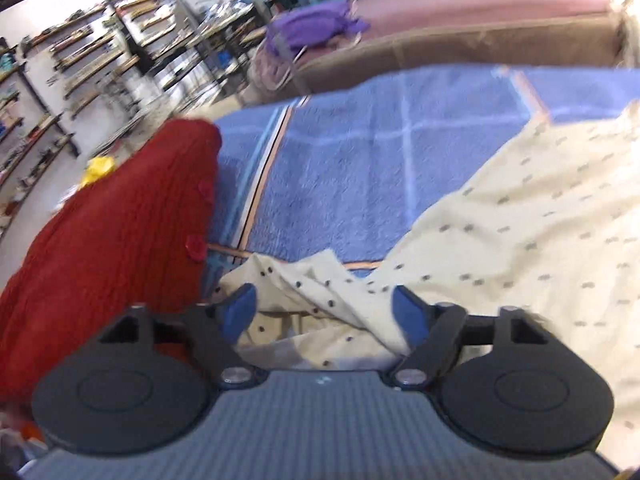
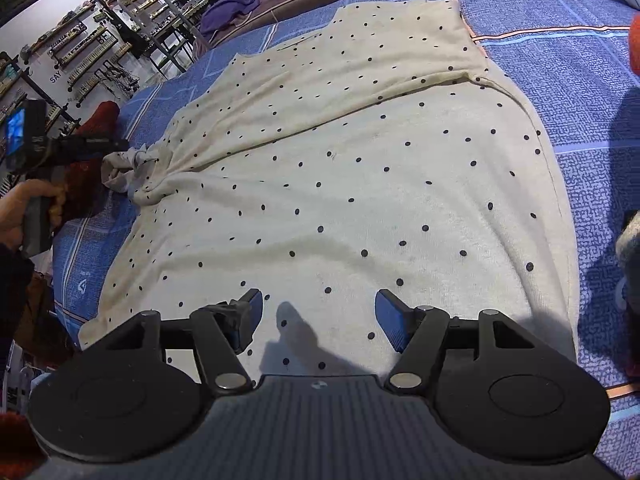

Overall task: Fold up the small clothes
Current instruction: 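Grasp the shirt side with the left tool and fold it inward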

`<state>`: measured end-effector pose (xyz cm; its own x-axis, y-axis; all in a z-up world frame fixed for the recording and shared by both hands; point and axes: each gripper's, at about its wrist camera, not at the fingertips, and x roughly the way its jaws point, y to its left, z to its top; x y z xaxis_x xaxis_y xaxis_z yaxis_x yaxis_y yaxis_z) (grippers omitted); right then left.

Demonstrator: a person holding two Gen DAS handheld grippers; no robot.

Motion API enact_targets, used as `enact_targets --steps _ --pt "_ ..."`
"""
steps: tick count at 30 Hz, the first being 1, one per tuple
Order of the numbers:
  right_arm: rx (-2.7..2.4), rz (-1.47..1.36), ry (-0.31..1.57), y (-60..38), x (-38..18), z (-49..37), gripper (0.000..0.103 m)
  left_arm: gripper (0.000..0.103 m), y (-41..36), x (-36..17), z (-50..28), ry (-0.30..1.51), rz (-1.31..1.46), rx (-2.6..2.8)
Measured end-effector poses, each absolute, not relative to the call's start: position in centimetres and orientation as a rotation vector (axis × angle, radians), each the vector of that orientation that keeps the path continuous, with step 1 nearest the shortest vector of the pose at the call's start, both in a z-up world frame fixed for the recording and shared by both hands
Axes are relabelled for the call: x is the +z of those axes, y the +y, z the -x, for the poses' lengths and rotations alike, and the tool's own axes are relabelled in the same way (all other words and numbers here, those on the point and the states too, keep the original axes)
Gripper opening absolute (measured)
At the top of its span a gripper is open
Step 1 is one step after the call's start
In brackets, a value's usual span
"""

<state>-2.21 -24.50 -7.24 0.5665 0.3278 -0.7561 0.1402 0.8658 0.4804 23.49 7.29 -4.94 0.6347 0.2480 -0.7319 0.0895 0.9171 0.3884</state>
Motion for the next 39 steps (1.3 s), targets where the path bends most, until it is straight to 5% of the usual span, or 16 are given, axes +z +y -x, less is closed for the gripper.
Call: enact_targets --steps 5,6,7,8,17,21,29,33,36,39 --pt "0.108 -0.546 0.977 -24.6 -7.5 2.7 0.102 0.081 7.8 -7.2 -26.8 0.895 -0.447 0.179" --pt "0.108 -0.547 0.977 -24.6 -7.5 2.7 0.102 0.064 7.7 -7.3 -26.9 0.887 -0.461 0.171" --pt "0.108 -0.55 0.976 -24.7 -7.5 2.7 0.102 0.022 8.0 -7.1 -27.1 0.893 -0.435 0.142" --pt "0.107 -0.552 0.977 -24.7 -7.6 2.7 0.102 0.007 8.5 -7.0 -27.4 0.923 -0.368 0.12" --pt "0.113 -0.542 0.976 -24.7 -7.6 2.7 0.102 0.008 12.0 3.9 -23.8 0.624 -0.025 0.071" --pt "0.111 -0.537 0.973 -24.5 -7.6 2.6 0.103 0.009 8.1 7.0 -18.3 0.467 -0.15 -0.188" --pt "0.113 -0.521 0.979 -24.4 -7.2 2.6 0.103 0.012 1.3 -3.6 -8.2 0.803 -0.396 -0.67" --pt "0.148 -0.476 0.95 -24.1 -6.3 1.3 0.103 0.014 4.8 -6.9 -7.9 0.917 -0.222 -0.548" --pt "0.219 -0.436 0.873 -23.0 -4.4 -1.0 0.103 0.02 8.0 -6.8 -8.0 0.927 -0.119 -0.472" --pt "0.327 -0.28 0.777 -19.6 -2.0 -4.9 0.103 0.042 8.9 -5.2 -7.2 0.892 -0.081 -0.417"
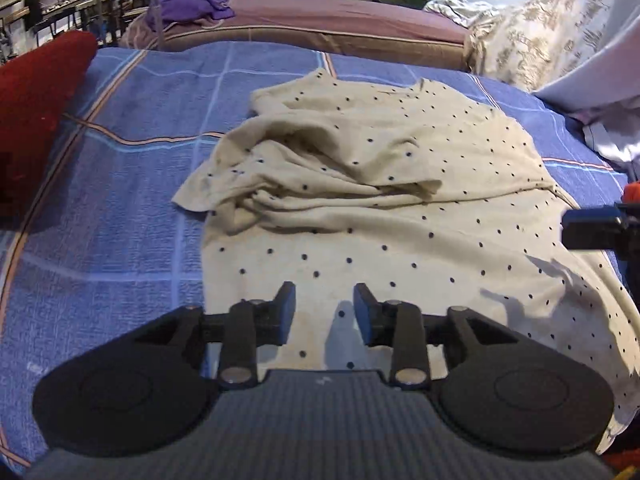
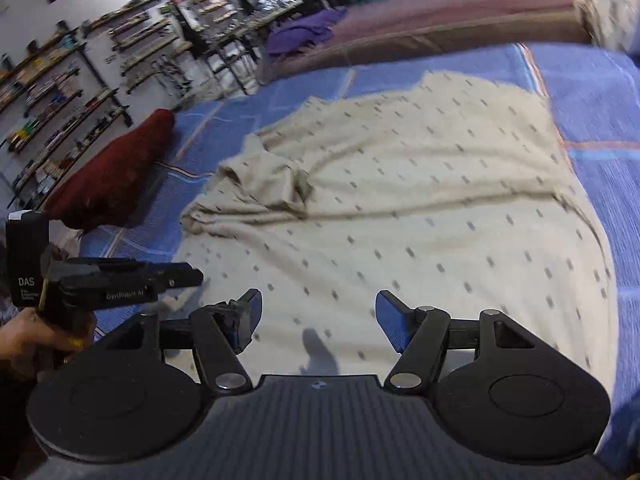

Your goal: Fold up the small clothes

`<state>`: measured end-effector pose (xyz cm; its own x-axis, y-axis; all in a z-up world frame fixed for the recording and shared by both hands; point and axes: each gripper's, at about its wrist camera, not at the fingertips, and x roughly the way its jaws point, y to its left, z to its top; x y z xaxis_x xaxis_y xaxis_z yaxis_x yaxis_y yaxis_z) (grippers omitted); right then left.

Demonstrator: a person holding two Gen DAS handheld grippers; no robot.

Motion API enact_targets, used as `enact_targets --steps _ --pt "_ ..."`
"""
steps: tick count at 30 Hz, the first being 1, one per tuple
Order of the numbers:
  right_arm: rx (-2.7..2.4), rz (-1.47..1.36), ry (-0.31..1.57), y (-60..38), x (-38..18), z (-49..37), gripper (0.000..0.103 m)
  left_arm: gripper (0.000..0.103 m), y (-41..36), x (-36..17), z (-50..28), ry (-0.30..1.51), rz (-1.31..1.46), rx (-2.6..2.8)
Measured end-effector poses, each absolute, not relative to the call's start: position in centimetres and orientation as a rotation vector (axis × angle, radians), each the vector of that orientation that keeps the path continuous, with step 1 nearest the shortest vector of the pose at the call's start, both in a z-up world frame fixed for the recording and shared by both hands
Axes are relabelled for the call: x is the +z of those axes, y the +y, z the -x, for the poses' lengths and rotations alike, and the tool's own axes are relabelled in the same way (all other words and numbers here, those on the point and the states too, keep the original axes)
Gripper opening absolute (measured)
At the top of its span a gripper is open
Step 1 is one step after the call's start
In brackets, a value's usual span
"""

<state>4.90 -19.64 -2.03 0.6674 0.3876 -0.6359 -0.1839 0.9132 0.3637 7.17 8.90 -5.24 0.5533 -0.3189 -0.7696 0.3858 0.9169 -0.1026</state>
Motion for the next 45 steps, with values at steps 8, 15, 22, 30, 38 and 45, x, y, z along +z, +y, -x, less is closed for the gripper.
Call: enact_targets --steps 8,15,22,30,38,45 --pt "0.603 0.326 0.684 -5.8 -0.3 -17.5 0.099 0.078 9.7 -4.1 -3.8 0.849 -0.17 -0.346" --pt "0.628 0.554 0.803 1.4 -4.3 -25.5 0.099 0.098 9.7 -4.4 -2.0 0.826 -0.223 -0.293" --pt "0.636 0.457 0.792 0.7 -2.9 -25.8 0.003 0.099 9.8 -4.7 -1.9 0.836 -0.232 -0.298" --pt "0.411 0.057 0.504 -10.9 7.0 -22.2 0.0 0.101 9.2 -4.5 -2.3 0.844 -0.218 -0.286" --pt "0.599 0.271 0.73 -8.8 2.4 -20.4 0.054 0.103 7.8 -3.8 -2.3 0.835 -0.23 -0.284" --pt "0.819 0.626 0.815 0.7 -2.5 -23.2 0.079 0.103 9.4 -4.5 -1.5 0.868 -0.223 -0.269"
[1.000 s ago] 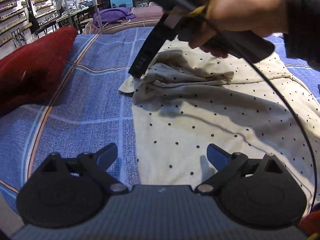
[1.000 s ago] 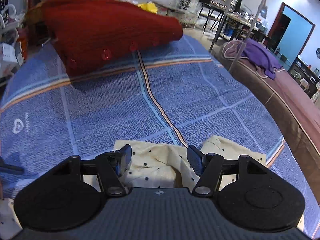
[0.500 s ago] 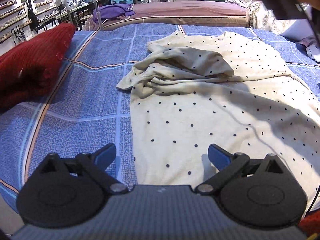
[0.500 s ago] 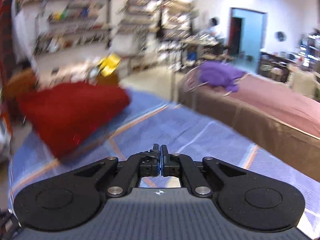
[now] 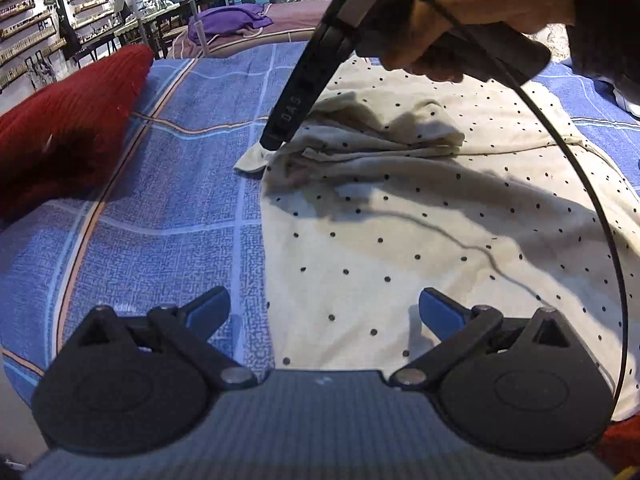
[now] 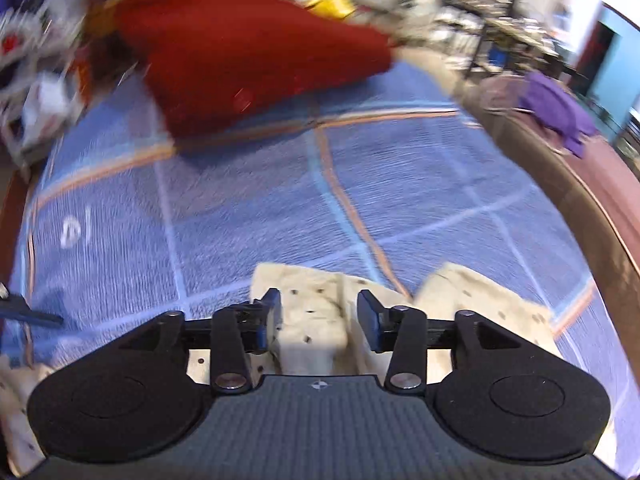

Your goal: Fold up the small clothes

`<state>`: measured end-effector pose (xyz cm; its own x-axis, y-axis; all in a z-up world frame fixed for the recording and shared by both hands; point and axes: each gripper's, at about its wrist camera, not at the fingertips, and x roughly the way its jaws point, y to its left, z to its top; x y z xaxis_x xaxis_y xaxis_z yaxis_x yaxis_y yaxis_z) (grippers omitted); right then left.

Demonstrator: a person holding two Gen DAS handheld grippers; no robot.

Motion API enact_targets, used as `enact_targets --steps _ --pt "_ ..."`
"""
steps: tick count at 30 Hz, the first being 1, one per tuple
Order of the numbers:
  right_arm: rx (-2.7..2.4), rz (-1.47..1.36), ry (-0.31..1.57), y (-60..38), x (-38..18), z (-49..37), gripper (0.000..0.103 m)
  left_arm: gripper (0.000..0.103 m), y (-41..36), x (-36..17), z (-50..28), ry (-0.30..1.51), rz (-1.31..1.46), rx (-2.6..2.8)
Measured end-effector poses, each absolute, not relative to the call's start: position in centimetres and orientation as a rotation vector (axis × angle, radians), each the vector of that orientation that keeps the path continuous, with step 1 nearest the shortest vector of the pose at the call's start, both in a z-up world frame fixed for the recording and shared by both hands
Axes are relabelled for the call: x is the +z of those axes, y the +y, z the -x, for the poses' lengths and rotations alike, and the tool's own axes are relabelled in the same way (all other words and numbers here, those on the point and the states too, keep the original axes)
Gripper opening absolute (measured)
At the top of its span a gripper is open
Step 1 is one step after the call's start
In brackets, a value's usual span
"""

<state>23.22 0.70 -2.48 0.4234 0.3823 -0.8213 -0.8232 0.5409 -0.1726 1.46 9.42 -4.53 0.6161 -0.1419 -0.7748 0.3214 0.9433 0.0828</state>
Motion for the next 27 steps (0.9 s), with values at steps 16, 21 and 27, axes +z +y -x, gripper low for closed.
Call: enact_targets --steps 16,21,27 --pt "0.495 -0.036 0.684 -6.1 3.0 -27.9 0.008 0.103 9.3 -5.4 -2.1 0.902 -0.206 -0.288" --pt "0.204 -0.334 0.475 -19.3 8.3 -24.3 0.008 0.103 8.6 -5.1 -1.7 0.894 -0.227 -0.298" --pt "-0.063 -0.457 0.421 -32.9 8.4 -11.9 0.008 0.103 7.4 -4.8 -2.0 0.902 -0.25 -0.306"
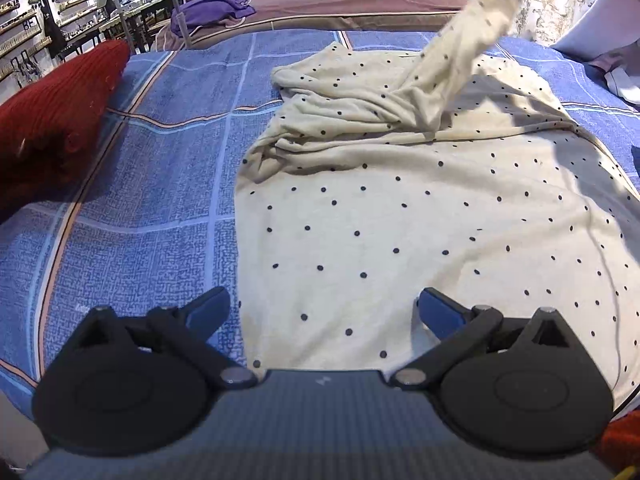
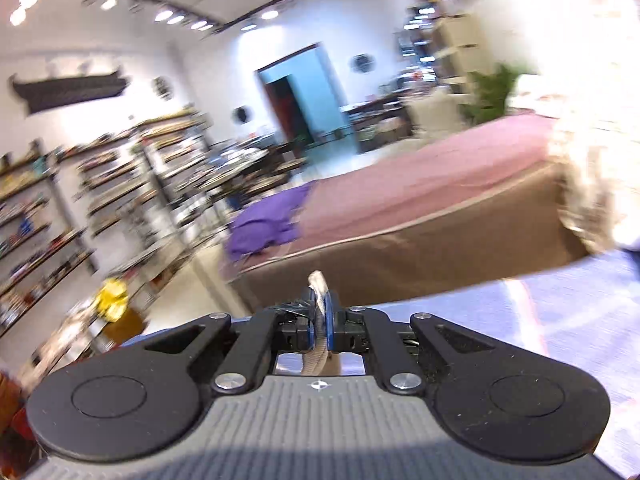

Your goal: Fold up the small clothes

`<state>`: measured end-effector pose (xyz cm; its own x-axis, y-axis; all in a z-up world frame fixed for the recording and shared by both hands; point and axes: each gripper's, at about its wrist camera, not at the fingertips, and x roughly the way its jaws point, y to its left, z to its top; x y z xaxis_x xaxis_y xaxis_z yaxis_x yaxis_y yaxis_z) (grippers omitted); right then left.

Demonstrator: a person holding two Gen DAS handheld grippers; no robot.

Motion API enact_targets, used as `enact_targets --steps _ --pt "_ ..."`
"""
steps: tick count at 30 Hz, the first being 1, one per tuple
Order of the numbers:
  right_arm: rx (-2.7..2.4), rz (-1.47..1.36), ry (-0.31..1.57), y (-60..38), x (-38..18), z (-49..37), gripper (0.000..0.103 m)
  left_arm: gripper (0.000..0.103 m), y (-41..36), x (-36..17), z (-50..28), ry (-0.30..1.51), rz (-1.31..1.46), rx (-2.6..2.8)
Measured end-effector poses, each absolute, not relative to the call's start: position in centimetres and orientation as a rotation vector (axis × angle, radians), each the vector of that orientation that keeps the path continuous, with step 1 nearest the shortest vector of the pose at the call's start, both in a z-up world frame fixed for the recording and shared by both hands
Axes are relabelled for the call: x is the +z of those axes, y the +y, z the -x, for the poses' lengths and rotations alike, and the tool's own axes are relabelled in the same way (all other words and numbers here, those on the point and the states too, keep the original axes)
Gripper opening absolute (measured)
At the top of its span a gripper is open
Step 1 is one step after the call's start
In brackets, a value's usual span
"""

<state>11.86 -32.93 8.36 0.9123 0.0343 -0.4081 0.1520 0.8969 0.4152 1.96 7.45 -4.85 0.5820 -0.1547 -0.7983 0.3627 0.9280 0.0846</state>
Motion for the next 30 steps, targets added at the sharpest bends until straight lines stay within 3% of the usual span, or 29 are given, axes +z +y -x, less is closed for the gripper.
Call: enact_targets --steps 7,10,14,17,19,29,30 --pt "-0.232 -0.525 0.54 -36.8 3.2 -3.0 0.01 0.103 6.8 -4.0 -2.6 0.893 -0.294 -0.28" --pt "-0.118 -0.4 0.629 -33.6 1.7 -4.2 0.041 0.103 6.7 -3.4 -2.3 0.893 -0.292 -0.276" --pt "0.037 -0.022 0.701 -28.3 -1.4 -4.5 0.051 0.103 6.5 -3.1 -1.4 0.896 -0.292 -0.277" --pt "0.065 0.248 0.739 -25.3 -4.2 -4.4 0.053 0.103 6.3 -3.4 -0.6 0.914 -0.311 -0.277" --pt "0.11 0.336 0.784 -24.5 -5.8 -4.7 0.061 0.103 6.4 -3.8 -0.3 0.928 -0.318 -0.281" --pt "-0.001 0.396 0.824 -26.0 -8.8 -6.1 0.06 0.103 5.9 -3.8 -0.2 0.926 -0.311 -0.309" --pt "0.002 0.38 0.831 -26.2 -8.7 -6.2 0.048 0.103 5.8 -3.8 -0.2 0.924 -0.316 -0.31"
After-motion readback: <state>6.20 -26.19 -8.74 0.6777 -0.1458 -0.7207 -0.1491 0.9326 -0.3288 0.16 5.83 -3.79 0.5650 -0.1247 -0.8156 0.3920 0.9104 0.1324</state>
